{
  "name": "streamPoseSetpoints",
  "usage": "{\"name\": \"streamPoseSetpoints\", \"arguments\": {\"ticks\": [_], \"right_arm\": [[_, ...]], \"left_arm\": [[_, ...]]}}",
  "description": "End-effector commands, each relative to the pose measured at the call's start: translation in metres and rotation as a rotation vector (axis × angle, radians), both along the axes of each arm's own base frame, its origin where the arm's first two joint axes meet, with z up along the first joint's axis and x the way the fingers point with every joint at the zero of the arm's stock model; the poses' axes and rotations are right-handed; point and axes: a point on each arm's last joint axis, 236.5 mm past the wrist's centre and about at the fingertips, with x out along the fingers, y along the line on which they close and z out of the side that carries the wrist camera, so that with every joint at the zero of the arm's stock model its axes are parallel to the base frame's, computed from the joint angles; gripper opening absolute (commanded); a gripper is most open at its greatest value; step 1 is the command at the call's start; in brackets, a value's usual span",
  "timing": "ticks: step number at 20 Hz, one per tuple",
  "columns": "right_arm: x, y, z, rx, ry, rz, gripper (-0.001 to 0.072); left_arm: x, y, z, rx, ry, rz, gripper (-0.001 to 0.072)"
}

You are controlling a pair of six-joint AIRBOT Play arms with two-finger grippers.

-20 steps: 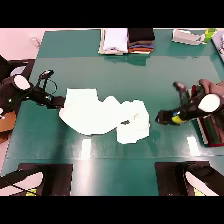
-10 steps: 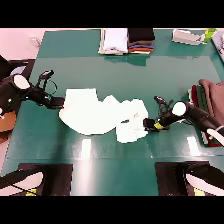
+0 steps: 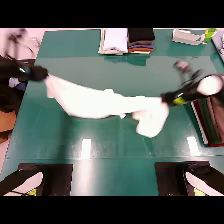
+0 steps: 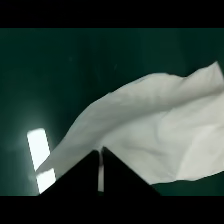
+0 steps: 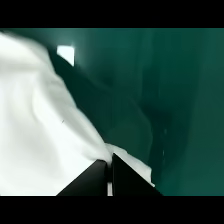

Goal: Fold the shirts.

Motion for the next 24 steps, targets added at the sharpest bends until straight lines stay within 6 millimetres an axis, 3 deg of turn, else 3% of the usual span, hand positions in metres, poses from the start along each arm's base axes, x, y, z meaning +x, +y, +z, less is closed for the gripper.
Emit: {"name": "streamPoseSetpoints", "arguments": {"ticks": [1,4,7,9,11,13,15,17,20,22,24], "right_arm": [[-0.003,-0.056,0.137,-0.025,-0.335,-0.126,0.0016],[-0.033,-0.077,0.234,-0.036,-0.588,-0.185,0.0015],[-0.067,-0.083,0.294,-0.044,-0.746,-0.214,0.0015],[-0.082,-0.086,0.322,-0.049,-0.811,-0.23,0.0015],[-0.09,-0.09,0.337,-0.058,-0.823,-0.248,0.0014],[-0.088,-0.093,0.336,-0.063,-0.78,-0.255,0.0014],[-0.074,-0.094,0.314,-0.062,-0.666,-0.251,0.0014],[-0.054,-0.085,0.273,-0.029,-0.505,-0.217,0.0015],[-0.015,-0.077,0.18,0.002,-0.218,-0.184,0.0015],[0.002,-0.069,0.107,0.005,-0.026,-0.161,0.0015],[0.018,-0.056,0.038,0.006,0.11,-0.127,0.0015]], "left_arm": [[-0.039,0.003,0.154,0.001,-0.38,0.008,0.0022],[-0.102,0.004,0.253,-0.012,-0.663,0.017,0.0021],[-0.156,0.007,0.315,-0.026,-0.869,0.029,0.0021],[-0.179,0.008,0.345,-0.036,-0.974,0.037,0.002],[-0.189,0.011,0.363,-0.015,-1.047,0.042,0.0019],[-0.173,0.018,0.366,0.01,-1.062,0.068,0.0019],[-0.127,0.021,0.341,0.035,-0.96,0.075,0.0019],[-0.062,0.018,0.289,0.047,-0.774,0.056,0.002],[0.041,0.008,0.175,0.033,-0.441,0.02,0.0021],[0.093,-0.004,0.091,0.0,-0.234,-0.014,0.0021],[0.127,-0.015,0.005,-0.041,-0.036,-0.041,0.0022]]}}
